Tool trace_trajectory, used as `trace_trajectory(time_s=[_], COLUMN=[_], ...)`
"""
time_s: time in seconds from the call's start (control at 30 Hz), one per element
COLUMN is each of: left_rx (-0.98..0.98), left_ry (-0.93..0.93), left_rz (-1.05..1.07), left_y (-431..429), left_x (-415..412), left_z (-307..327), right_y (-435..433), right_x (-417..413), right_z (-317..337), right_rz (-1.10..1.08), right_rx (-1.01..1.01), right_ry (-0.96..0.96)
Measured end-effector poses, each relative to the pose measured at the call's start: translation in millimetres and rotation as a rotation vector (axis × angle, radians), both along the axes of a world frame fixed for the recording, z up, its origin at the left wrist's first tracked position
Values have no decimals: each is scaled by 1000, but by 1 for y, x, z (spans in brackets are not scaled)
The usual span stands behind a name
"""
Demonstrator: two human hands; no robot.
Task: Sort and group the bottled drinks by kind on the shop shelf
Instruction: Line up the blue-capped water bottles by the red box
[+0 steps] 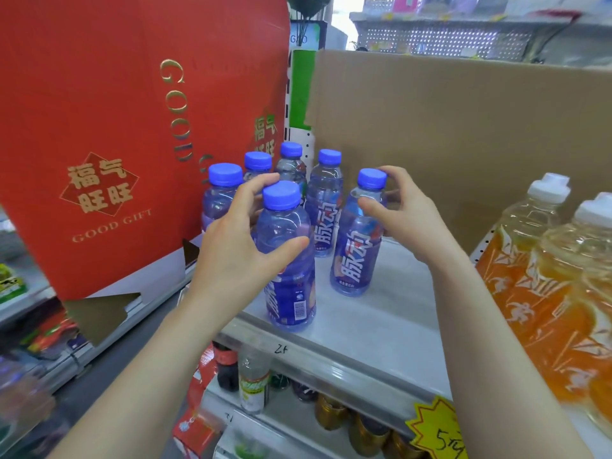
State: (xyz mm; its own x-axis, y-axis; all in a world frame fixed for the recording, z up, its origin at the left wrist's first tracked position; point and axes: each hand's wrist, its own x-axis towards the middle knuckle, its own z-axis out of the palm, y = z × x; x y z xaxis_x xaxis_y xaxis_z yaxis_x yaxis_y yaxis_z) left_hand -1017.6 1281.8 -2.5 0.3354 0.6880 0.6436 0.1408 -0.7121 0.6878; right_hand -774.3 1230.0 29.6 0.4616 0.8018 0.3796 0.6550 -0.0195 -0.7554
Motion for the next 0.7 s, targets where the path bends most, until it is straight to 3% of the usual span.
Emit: trace_trajectory(time_s=[0.33,0.7], left_rx=[5,-26], left_ry=[-66,-46], left_rz=[62,45], left_y=[-4,-3], left_x=[-19,-10], left_z=[-7,-4], right_y=[53,27], right_x=[-47,10], right_z=[-9,-5], right_rz=[6,-216], right_rx=[32,-6], right_ry=[-205,-182])
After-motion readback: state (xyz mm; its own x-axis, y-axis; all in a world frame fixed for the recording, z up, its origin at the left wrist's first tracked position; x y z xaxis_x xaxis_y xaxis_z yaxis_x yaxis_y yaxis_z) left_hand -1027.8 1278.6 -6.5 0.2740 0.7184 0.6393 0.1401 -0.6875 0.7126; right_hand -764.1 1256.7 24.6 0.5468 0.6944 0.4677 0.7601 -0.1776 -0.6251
